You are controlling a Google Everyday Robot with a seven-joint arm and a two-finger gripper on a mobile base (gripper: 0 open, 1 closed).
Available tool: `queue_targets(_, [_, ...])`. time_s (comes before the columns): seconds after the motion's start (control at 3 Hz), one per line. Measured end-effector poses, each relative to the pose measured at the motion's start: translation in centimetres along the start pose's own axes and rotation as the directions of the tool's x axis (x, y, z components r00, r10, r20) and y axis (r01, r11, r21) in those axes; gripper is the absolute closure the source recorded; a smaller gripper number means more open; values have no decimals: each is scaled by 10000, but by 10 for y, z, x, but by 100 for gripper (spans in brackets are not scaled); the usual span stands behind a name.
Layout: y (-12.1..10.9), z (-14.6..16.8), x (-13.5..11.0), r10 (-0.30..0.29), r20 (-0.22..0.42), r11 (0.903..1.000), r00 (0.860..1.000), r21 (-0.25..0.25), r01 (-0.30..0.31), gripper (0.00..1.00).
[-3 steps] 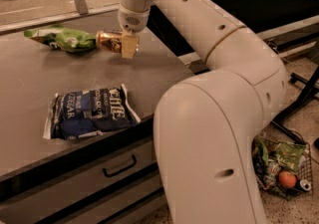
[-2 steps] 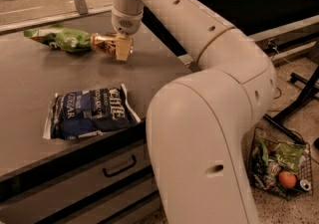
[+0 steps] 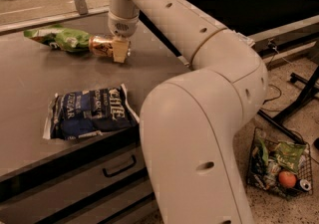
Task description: Move orange can near green rice chip bag
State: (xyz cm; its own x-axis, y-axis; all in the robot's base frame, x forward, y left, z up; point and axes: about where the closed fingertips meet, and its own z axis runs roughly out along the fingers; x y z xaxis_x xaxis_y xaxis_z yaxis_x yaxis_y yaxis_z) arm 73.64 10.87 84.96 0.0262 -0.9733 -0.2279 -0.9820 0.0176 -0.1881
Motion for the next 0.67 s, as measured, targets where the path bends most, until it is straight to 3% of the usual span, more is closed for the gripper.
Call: queue_targets(0.67, [-2, 8, -2, -15, 34, 10000, 10000, 5, 15, 12])
